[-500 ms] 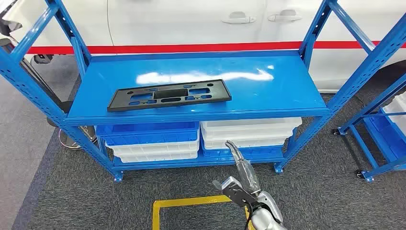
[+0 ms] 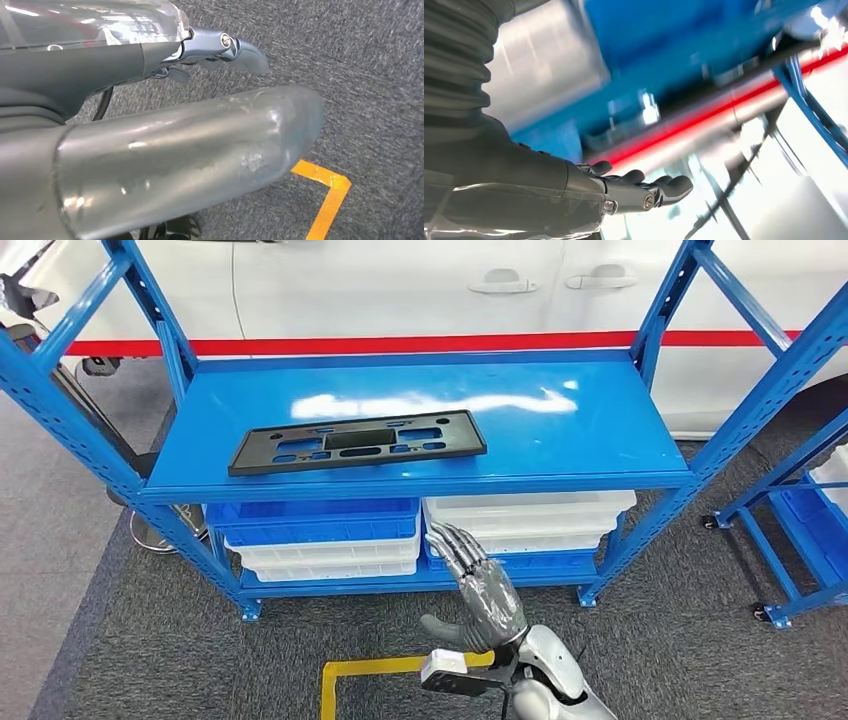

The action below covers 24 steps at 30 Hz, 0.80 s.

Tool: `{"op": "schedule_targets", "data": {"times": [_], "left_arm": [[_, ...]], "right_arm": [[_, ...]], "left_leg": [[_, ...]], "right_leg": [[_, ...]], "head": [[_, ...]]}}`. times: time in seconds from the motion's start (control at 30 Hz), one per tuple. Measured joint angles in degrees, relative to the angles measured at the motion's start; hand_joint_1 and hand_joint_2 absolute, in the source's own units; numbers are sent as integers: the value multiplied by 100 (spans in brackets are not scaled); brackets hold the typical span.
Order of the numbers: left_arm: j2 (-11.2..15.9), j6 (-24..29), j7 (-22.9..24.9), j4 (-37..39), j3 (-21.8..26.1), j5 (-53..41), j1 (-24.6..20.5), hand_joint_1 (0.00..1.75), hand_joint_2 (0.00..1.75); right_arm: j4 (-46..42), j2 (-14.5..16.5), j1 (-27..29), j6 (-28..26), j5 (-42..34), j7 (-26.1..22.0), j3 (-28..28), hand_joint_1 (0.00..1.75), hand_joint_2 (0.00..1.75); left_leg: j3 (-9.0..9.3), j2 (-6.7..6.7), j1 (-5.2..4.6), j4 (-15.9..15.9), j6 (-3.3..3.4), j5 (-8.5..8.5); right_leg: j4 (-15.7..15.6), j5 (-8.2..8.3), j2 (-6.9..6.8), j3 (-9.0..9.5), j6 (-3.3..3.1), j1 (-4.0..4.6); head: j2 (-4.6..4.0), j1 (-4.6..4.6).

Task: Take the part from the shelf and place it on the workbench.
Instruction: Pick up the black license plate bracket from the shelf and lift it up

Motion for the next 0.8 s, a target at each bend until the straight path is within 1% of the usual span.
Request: {"op": "schedule_targets", "data": {"times": [0.07, 0.1, 0.13, 0.17, 0.2, 0.27, 0.3, 0.33, 0.37, 0.4, 0.43, 0.47, 0.5, 0.53, 0.6, 0.63, 0.67, 0.7, 0.73, 0.77, 0.8], "left_arm": [[-2, 3, 10, 5, 24, -48, -8, 0, 0], [-2, 0, 19, 7, 33, -81, -13, 0, 0], [-2, -8, 28, 9, 40, -117, -19, 0, 0], [-2, -22, 36, 12, 45, -153, -28, 0, 0], [-3, -43, 43, 14, 46, -192, -37, 0, 0], [-5, -73, 50, 19, 45, -235, -48, 0, 0], [-5, -80, 53, 19, 45, -245, -46, 0, 0], [-4, -81, 54, 19, 45, -247, -44, 0, 0], [-4, -85, 55, 19, 46, -252, -41, 0, 0], [-3, -90, 58, 19, 46, -264, -41, 0, 0], [-3, -97, 63, 19, 47, -281, -45, 0, 0], [-2, -109, 74, 19, 47, -308, -51, 0, 0], [-2, -127, 86, 19, 46, -337, -56, 0, 0], [-1, -151, 96, 19, 46, -365, -60, 0, 0], [3, -217, 105, 19, 46, -411, -62, 0, 0], [5, -256, 105, 19, 47, -426, -65, 0, 0], [10, -293, 104, 19, 47, -434, -71, 0, 0], [14, -333, 103, 19, 48, -436, -79, 0, 0], [20, -370, 98, 19, 49, -435, -87, 0, 0], [27, -400, 93, 19, 52, -435, -91, 0, 0], [32, -425, 89, 19, 56, -434, -92, 0, 0]], "right_arm": [[-119, -19, 5, -409, 811, 78, 98, 0, 175], [-192, -42, 20, -535, 1240, 79, 126, 0, 175], [-280, -81, 38, -611, 1675, 46, 136, 0, 175], [-376, -129, 58, -642, 2100, -8, 123, 0, 175], [-474, -190, 82, -655, 2487, -69, 96, 0, 175], [-619, -326, 123, -666, 2946, -142, 32, 0, 175], [-668, -399, 141, -669, 3032, -150, 11, 0, 175], [-710, -476, 156, -671, 3072, -154, -2, 0, 175], [-754, -554, 166, -673, 3123, -167, -13, 0, 175], [-803, -633, 174, -675, 3215, -181, -26, 0, 175], [-858, -714, 178, -677, 3352, -176, -43, 0, 175], [-917, -797, 174, -679, 3544, -114, -59, 0, 175], [-972, -874, 163, -681, 3770, 27, -66, 0, 175], [-1013, -938, 137, -682, 3981, 251, -54, 0, 175], [-1049, -1012, 22, -684, 4266, 884, 37, 0, 175], [-1045, -1026, -78, -684, 4325, 1244, 129, 0, 175], [-1038, -1031, -190, -685, 4353, 1580, 249, 0, 175], [-1024, -1031, -291, -687, 4371, 1843, 384, 0, 175], [-1005, -1023, -365, -689, 4381, 2012, 519, 0, 175], [-980, -1012, -393, -690, 4379, 2078, 637, 0, 175], [-955, -998, -389, -691, 4370, 2078, 723, 0, 175]], "left_leg": [[-22, 2, -4, 8, -78, -13], [-24, 3, 7, 8, -119, -26], [-35, 6, 15, 54, -157, -72], [-92, 10, 22, 198, -192, -169], [-210, 13, 30, 456, -222, -317], [-594, 17, 39, 1227, -265, -659], [-765, 17, 44, 1540, -280, -743], [-854, 17, 48, 1674, -289, -716], [-828, 17, 50, 1568, -292, -571], [-700, 17, 54, 1256, -289, -347], [-526, 16, 56, 847, -277, -132], [-370, 11, 48, 477, -253, 14], [-274, 4, 39, 233, -218, 88], [-239, -4, 26, 118, -179, 95], [-242, -9, 14, 88, -91, 103], [-231, -4, 21, 65, -47, 124], [-221, 4, 32, 42, -2, 149], [-211, 11, 43, 19, 37, 171], [-214, 14, 44, 12, 64, 183], [-221, 11, 40, 11, 81, 186], [-225, 2, 36, 12, 90, 185]], "right_leg": [[-109, -31, 8, 24, -42, 27], [-116, -27, 5, 28, -72, 23], [-136, -25, -5, 44, -109, 17], [-157, -22, -23, 61, -147, 6], [-173, -22, -47, 77, -176, 0], [-171, -34, -89, 86, -209, 10], [-167, -39, -102, 89, -213, 14], [-161, -46, -110, 94, -213, 15], [-153, -56, -114, 103, -208, 13], [-144, -69, -115, 118, -195, 8], [-135, -84, -116, 132, -177, 3], [-117, -101, -113, 138, -151, 10], [-108, -107, -112, 139, -121, 17], [-106, -107, -110, 135, -90, 27], [-128, -87, -106, 130, -25, 35], [-109, -106, -98, 120, 0, 29], [-9, -182, -88, 76, 22, 21], [204, -317, -75, -17, 37, 13], [525, -493, -64, -159, 47, 2], [906, -667, -58, -335, 57, -2], [1233, -781, -55, -492, 63, -6]], "head": [[0, 0], [0, -1], [0, 0], [0, 0], [0, -1], [0, -1], [0, -1], [0, 0], [0, -1], [0, 0], [0, 0], [0, 0], [0, 1], [0, 1], [0, 1], [0, 1], [0, 1], [0, 2], [0, 2], [0, 2], [0, 2]]}}
